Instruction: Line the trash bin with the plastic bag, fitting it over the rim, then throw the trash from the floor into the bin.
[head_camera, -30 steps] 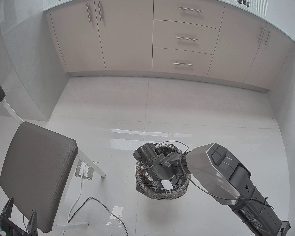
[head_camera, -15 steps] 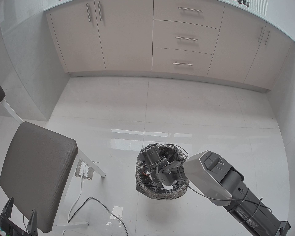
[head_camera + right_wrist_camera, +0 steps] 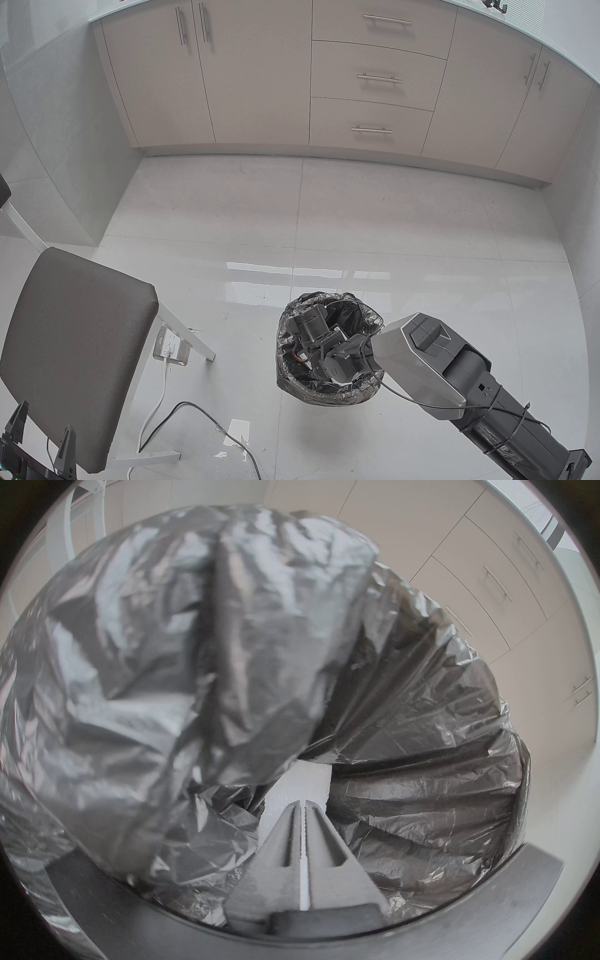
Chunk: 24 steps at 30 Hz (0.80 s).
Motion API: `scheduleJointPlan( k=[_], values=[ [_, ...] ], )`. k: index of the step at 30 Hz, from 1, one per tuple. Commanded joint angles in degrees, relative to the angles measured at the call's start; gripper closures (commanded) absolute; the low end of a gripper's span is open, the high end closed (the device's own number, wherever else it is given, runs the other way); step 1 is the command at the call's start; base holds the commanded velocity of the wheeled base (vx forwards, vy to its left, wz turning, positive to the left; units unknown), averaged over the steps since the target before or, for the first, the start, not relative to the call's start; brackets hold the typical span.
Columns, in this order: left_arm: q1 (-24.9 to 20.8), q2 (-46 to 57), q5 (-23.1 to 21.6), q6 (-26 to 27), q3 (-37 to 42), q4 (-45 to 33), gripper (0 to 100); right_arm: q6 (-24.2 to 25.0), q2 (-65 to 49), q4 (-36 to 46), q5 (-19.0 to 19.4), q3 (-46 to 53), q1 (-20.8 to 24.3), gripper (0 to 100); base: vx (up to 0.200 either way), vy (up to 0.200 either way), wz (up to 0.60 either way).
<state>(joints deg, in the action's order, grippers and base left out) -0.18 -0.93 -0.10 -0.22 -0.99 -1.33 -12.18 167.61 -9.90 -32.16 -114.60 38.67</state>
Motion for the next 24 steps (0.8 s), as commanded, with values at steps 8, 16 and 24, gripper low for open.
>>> scheduleJointPlan(
  k=[8, 16, 24],
  values=[
    [0.01, 0.75, 0.01, -0.04, 0.55, 0.01, 0, -0.39, -0.44, -0.03, -0.18, 0.01, 0.00, 100, 0.000, 0.000, 0.00],
    [0.01, 0.75, 0.01, -0.04, 0.55, 0.01, 0, -3.99, -10.64, 8.49, -2.82, 0.01, 1.85, 100, 0.000, 0.000, 0.00],
    [0.01, 0.75, 0.01, -0.04, 0.55, 0.01, 0, -3.38, -25.31, 36.62, -8.97, 0.01, 0.88, 100, 0.000, 0.000, 0.00]
  ],
)
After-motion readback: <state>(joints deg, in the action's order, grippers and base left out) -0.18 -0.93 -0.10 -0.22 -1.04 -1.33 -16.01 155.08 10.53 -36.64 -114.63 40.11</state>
